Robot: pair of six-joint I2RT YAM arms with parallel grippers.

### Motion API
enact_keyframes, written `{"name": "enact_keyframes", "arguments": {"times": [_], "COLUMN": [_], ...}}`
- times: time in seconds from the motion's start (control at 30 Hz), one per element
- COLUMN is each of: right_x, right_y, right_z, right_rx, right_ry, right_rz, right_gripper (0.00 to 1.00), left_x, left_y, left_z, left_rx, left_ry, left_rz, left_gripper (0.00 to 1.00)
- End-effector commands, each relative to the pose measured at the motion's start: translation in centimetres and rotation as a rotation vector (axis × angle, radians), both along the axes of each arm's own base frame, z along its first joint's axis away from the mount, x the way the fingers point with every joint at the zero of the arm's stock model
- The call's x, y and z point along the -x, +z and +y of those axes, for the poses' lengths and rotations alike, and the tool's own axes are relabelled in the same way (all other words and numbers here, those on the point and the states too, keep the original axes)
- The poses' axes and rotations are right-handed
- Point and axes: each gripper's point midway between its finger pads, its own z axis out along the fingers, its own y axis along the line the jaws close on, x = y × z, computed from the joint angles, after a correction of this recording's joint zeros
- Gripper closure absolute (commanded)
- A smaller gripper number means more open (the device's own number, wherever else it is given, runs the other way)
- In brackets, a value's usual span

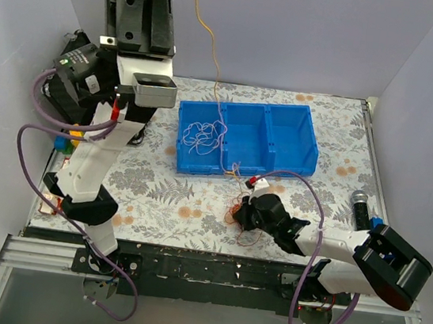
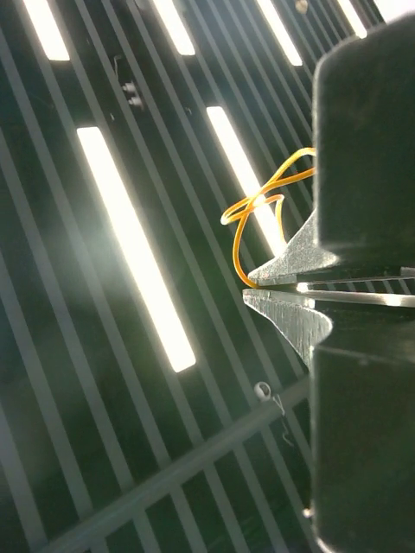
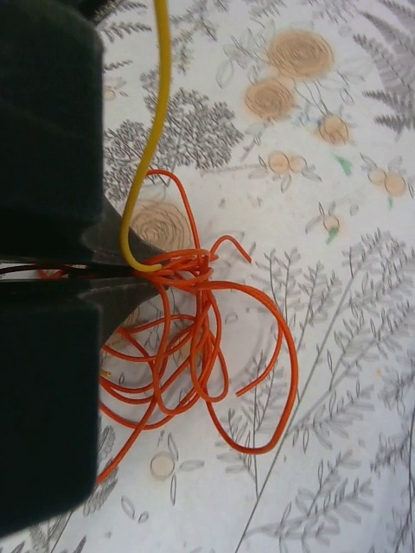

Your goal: Untangle the cables

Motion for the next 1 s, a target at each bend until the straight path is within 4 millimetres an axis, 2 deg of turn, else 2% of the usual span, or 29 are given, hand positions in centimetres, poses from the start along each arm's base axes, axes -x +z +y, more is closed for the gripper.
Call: {"name": "enact_keyframes", "arguments": {"times": [0.0, 0.2, 0.37, 0.47, 0.57, 0.6, 0.63, 0.77, 0.83, 0.9, 0.97], "right_x": [-1.3, -1.8, -1.5, -1.6, -2.1, -2.2, -2.3, -2.4, -2.1, -1.7, -1.2], "right_y": [-3.3, -3.9, -4.0, -4.1, -3.2, -2.7, -2.1, 0.9, 2.7, 4.5, 6.0], "right_z": [-6.0, -9.9, -11.4, -10.9, -9.1, -8.5, -7.6, -4.8, -3.7, -2.7, -2.0], "right_rx": [0.251, 0.342, 0.340, 0.321, 0.269, 0.248, 0.215, 0.078, 0.002, -0.072, -0.121], "right_ry": [-0.306, -0.536, -0.611, -0.589, -0.510, -0.479, -0.436, -0.289, -0.233, -0.168, -0.113], "right_rz": [0.070, 0.095, 0.121, 0.132, 0.105, 0.095, 0.080, 0.014, -0.020, -0.057, -0.078], "right_gripper": [0.99, 0.99, 0.99, 0.99, 0.99, 0.99, 0.99, 0.96, 0.87, 0.66, 0.50], "left_x": [5.4, 8.1, 10.4, 11.1, 9.5, 7.6, 7.4, 3.4, 0.9, -1.6, -3.8], "left_y": [2.4, 3.0, 3.5, 3.5, 2.2, 1.3, 0.5, -3.8, -6.0, -8.6, -11.5], "left_z": [7.9, 12.1, 14.9, 16.2, 15.6, 14.0, 13.7, 9.3, 6.9, 4.4, 2.0], "left_rx": [0.205, 0.257, 0.275, 0.270, 0.217, 0.169, 0.137, -0.046, -0.126, -0.210, -0.288], "left_ry": [0.078, 0.168, 0.276, 0.291, 0.284, 0.275, 0.262, 0.190, 0.141, 0.085, 0.057], "left_rz": [-0.053, -0.019, -0.023, 0.016, 0.111, 0.161, 0.188, 0.344, 0.439, 0.554, 0.640], "left_gripper": [1.00, 1.00, 1.00, 1.00, 1.00, 1.00, 1.00, 1.00, 1.00, 1.00, 1.00]}}
